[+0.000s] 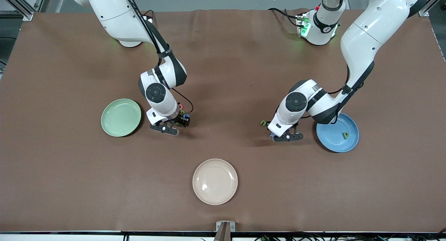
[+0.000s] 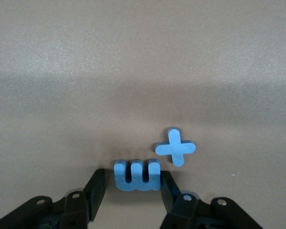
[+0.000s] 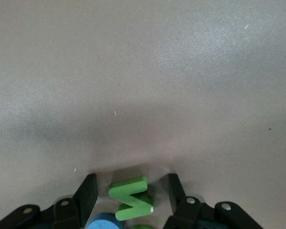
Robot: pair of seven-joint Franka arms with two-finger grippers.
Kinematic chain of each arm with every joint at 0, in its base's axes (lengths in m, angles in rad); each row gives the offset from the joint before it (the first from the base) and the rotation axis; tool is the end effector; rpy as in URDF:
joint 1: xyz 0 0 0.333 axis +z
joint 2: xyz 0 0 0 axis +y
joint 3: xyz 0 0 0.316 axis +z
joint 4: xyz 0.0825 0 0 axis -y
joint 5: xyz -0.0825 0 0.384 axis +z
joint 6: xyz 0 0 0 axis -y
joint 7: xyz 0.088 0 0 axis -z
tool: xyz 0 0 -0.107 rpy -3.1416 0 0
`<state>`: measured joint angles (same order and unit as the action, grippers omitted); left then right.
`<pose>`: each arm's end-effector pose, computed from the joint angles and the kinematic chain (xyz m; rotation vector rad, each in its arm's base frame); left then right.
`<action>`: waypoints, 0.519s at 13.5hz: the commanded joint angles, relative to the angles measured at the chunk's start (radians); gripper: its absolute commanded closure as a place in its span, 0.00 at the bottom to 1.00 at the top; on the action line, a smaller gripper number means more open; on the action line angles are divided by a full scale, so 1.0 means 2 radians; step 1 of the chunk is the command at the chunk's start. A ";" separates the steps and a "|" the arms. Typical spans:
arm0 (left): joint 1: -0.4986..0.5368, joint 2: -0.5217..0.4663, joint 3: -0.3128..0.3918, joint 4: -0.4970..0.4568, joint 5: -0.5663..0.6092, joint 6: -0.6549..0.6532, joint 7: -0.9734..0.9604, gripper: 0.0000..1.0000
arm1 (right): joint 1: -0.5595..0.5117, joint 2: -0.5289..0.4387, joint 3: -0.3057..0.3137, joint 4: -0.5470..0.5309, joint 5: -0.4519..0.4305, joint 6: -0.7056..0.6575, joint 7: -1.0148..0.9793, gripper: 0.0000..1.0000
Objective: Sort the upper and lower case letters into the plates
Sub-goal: 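Grasp the blue m with the left gripper while the right gripper grasps M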
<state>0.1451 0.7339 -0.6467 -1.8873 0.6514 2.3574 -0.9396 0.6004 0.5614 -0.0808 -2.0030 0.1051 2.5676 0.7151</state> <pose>0.5544 -0.2784 0.1734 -3.1006 -0.0962 0.0357 0.5259 0.2997 0.1741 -3.0975 0.4225 0.0047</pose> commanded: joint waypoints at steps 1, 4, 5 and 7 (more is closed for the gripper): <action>-0.002 0.010 0.003 0.010 0.016 0.001 -0.011 0.66 | 0.011 0.002 -0.004 -0.004 0.007 -0.003 0.010 0.53; -0.002 0.008 0.003 0.011 0.016 0.001 -0.019 0.79 | 0.011 0.002 -0.004 -0.005 0.007 -0.008 0.009 0.83; -0.002 0.007 0.003 0.011 0.016 0.000 -0.026 0.80 | 0.010 -0.001 -0.004 -0.004 0.007 -0.010 0.009 0.95; 0.006 -0.003 0.000 0.013 0.015 -0.007 -0.023 0.80 | 0.005 -0.006 -0.004 -0.003 0.007 -0.023 0.008 1.00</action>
<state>0.1478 0.7333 -0.6462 -1.8737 0.6515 2.3552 -0.9621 0.6032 0.5535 -0.0830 -1.9993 0.1053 2.5475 0.7190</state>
